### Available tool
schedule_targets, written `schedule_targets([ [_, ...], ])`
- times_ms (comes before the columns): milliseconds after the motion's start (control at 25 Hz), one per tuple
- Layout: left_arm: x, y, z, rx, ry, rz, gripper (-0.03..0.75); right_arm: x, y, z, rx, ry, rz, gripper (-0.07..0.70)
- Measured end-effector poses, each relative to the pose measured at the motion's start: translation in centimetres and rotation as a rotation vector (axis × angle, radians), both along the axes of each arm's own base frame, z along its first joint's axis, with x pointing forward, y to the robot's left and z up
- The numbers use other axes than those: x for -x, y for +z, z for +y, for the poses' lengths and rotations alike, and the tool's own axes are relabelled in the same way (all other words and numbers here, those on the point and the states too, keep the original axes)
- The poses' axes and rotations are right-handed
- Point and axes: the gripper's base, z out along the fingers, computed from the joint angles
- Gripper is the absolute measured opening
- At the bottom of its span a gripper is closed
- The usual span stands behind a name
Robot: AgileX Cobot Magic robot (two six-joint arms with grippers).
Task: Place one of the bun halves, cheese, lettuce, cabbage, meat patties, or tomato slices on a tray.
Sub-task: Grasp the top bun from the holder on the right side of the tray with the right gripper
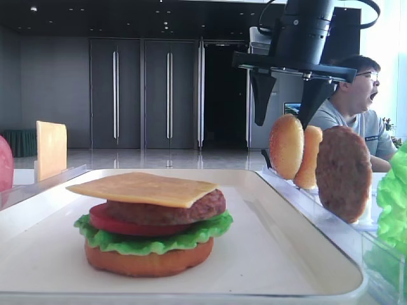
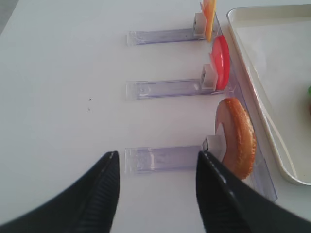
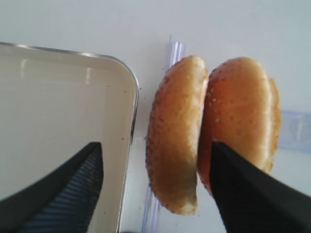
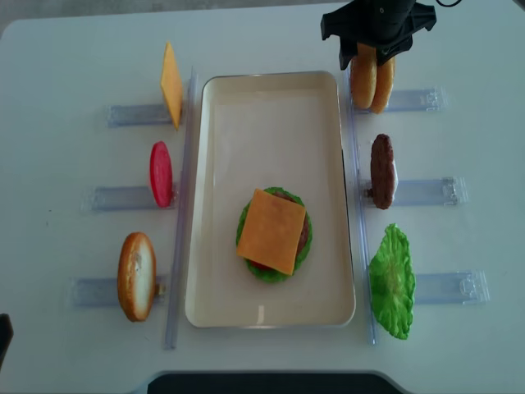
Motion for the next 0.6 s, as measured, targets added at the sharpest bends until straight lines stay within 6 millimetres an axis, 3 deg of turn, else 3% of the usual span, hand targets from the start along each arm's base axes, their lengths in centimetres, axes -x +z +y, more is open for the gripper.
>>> schedule_targets([
  [320,0.0,0.0,0.0,0.000,0.000,0.000,0.391,-0.3,-0.9,0.1,0.004,0.005,0.015,0.451],
  [600,0.0,0.0,0.0,0.000,0.000,0.000,0.391,-0.5,-1.2,0.1,0.007,0.009,0.018,0.407],
])
